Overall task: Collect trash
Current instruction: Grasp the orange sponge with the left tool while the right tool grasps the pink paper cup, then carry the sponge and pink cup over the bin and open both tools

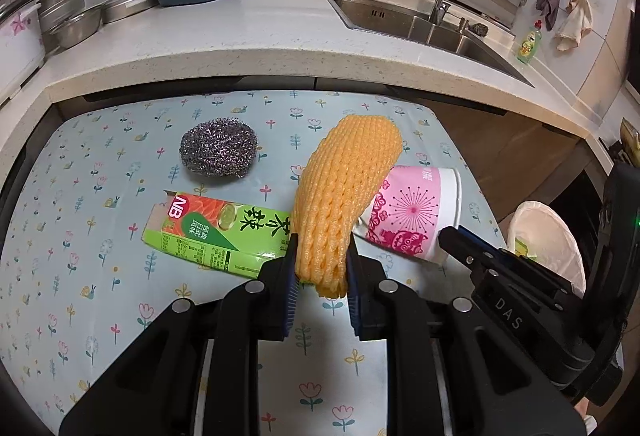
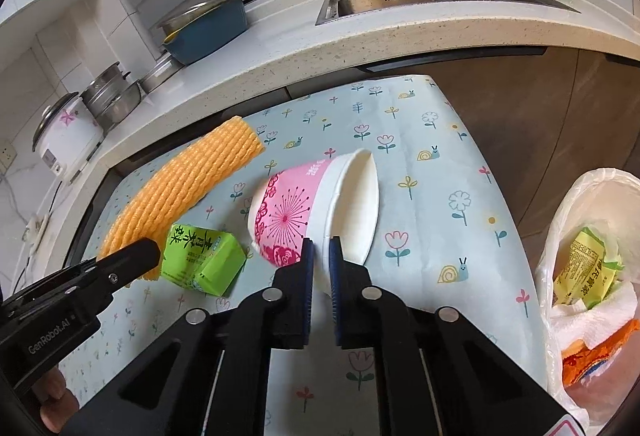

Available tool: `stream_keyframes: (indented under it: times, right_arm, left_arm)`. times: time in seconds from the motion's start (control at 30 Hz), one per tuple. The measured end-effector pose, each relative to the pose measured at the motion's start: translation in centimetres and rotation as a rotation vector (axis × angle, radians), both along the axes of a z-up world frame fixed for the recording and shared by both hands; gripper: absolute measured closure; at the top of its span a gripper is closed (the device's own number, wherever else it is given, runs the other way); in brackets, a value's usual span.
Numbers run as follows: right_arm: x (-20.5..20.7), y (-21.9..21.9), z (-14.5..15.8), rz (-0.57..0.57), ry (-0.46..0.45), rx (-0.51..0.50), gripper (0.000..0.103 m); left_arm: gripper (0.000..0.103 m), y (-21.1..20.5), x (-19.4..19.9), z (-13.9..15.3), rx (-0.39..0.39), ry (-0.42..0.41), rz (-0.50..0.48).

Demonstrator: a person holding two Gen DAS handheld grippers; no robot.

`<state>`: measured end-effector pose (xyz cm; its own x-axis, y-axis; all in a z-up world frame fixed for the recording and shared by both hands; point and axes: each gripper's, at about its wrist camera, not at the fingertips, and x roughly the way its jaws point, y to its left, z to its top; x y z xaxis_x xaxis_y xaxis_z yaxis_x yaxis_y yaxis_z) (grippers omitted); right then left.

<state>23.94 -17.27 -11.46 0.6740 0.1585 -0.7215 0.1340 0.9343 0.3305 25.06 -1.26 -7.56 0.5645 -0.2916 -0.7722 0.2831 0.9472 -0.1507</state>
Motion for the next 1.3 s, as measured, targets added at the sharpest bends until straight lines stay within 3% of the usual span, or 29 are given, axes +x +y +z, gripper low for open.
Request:
stream_keyframes:
  times: [0.27, 0.73, 1.0, 1.3]
  right_arm:
    - [-2.8, -0.7, 3.2, -0.012, -0.079, -0.003, 0.099]
    - [-11.0, -8.3, 7.9, -0.164, -0.159, -0.024, 0.099]
    - [-15.6, -12.7, 8.2, -0.250, -0.156, -0.036, 0.099]
    - [-18.6, -16.4, 7.3, -0.327, -0.133, -0.047, 0.099]
  left_arm:
    - [0.083, -1.4, -1.7, 1.9, -0.009, -0.026, -0.021]
    - [0.083, -8.8, -7.1, 5.2, -0.035, -0.069, -0.154]
    - [0.083, -14.0, -10.0, 5.4, -0.053, -0.052, -0.251]
    - [0.082, -19.3, -11.8, 3.6, -0.029, -0.001, -0.348]
